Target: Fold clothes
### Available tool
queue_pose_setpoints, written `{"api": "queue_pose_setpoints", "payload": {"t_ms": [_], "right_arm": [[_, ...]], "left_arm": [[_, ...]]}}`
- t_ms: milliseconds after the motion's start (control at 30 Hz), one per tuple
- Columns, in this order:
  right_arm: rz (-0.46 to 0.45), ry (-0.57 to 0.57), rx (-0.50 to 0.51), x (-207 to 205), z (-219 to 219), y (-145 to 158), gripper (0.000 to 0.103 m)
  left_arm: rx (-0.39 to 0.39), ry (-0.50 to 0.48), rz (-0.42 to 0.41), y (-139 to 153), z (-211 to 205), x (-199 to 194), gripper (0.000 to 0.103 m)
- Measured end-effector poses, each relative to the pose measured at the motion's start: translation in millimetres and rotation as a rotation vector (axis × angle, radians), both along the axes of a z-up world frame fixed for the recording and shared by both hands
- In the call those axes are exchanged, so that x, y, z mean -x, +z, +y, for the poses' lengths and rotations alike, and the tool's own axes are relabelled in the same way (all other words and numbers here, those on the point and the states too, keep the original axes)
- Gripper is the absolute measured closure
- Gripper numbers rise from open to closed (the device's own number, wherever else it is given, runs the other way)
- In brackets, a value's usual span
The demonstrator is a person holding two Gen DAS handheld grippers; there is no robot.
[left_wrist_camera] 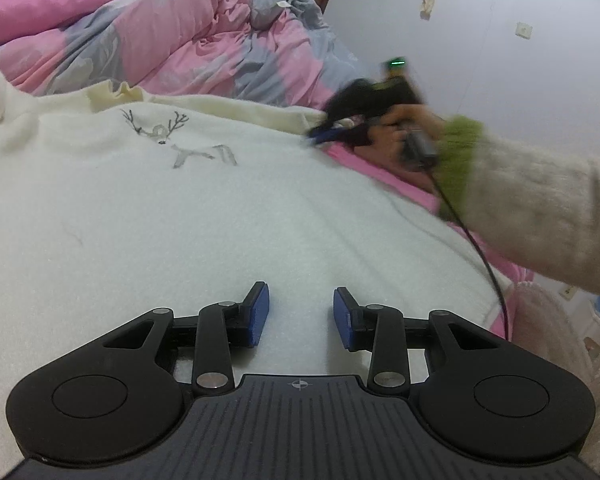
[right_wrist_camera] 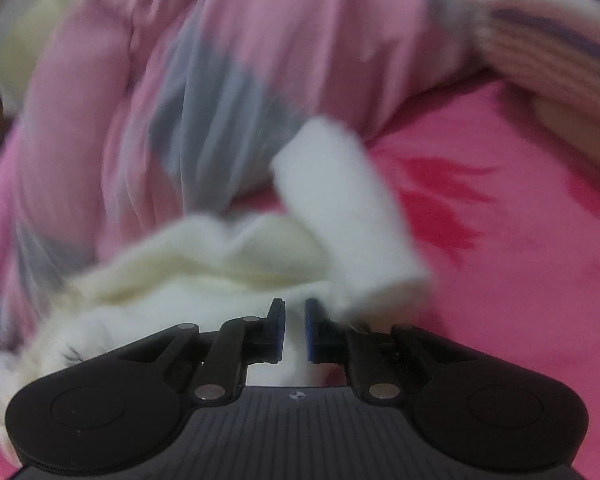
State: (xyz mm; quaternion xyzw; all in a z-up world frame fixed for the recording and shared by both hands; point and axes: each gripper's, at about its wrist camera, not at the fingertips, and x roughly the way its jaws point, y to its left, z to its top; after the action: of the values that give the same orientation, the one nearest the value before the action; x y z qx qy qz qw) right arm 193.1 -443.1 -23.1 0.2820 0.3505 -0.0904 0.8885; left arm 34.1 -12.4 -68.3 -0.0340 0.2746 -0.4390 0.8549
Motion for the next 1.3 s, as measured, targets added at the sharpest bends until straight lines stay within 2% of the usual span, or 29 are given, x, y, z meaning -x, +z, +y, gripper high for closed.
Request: {"api": "queue_pose_setpoints", "payload": {"t_ms": [100, 167, 233, 333, 433, 467, 533, 600, 700, 833, 933, 1000, 1100, 1233, 1300], "right_arm": [[-0.032, 0.022, -0.014, 60.7, -13.5, 27.5, 0.085], [-0.049, 0.085, -0.08, 104.0, -16.6, 38.3, 0.082], [-0.046, 0.157, -0.087, 144.1, -8.3, 42.1, 0.081], [-0.033, 0.295, -0.052, 185.1, 22.0, 39.8, 0.081], [-0.046, 0.388, -0.014, 210.6, 47.0, 19.1, 0.082], [-0.02, 0.389, 0.009, 219.8, 50.2, 8.2, 0.082], [-0.019, 0.359, -0.037, 245.8, 41.6, -10.9, 0.085], [-0.033, 0.286, -0.085, 278.1, 26.5, -14.7, 0.082], [-0.039, 0.238, -0.066, 311.4, 21.8, -8.9, 0.081], [-0.166, 0.323, -0.014, 308.9, 48.4, 10.6, 0.081], [-0.146, 0.412, 0.057, 292.9, 71.4, 0.7, 0.082], [-0.105, 0.408, 0.098, 296.1, 68.6, -15.3, 0.082], [-0.113, 0.342, -0.034, 320.8, 39.4, -23.9, 0.082], [-0.144, 0.299, -0.086, 336.0, 31.1, -12.9, 0.081], [-0.151, 0.293, -0.124, 331.0, 28.2, -14.5, 0.074]], "left_arm": [[-0.011, 0.005, 0.004, 0.9, -1.8, 0.0, 0.067], [-0.022, 0.01, 0.004, 1.5, -3.5, 0.6, 0.067], [-0.033, 0.019, 0.004, 2.1, -5.6, 1.5, 0.067], [-0.041, 0.043, 0.015, 3.0, -7.9, 2.6, 0.067], [-0.042, 0.066, 0.029, 3.8, -8.5, 2.6, 0.067], [-0.041, 0.074, 0.036, 4.3, -8.3, 2.5, 0.067], [-0.042, 0.091, 0.049, 5.6, -7.7, 3.0, 0.067], [-0.048, 0.103, 0.05, 7.0, -7.5, 5.2, 0.067], [-0.058, 0.122, 0.051, 9.1, -7.4, 8.3, 0.067], [-0.069, 0.159, 0.064, 14.1, -8.0, 12.0, 0.067], [-0.072, 0.195, 0.07, 19.5, 4.5, 20.1, 0.067], [-0.072, 0.232, 0.078, 23.8, 21.4, 28.7, 0.067], [-0.061, 0.313, 0.111, 32.1, 60.5, 46.4, 0.066], [-0.066, 0.427, 0.16, 42.2, 103.0, 66.7, 0.063], [-0.068, 0.468, 0.184, 44.2, 114.2, 70.7, 0.063]]}}
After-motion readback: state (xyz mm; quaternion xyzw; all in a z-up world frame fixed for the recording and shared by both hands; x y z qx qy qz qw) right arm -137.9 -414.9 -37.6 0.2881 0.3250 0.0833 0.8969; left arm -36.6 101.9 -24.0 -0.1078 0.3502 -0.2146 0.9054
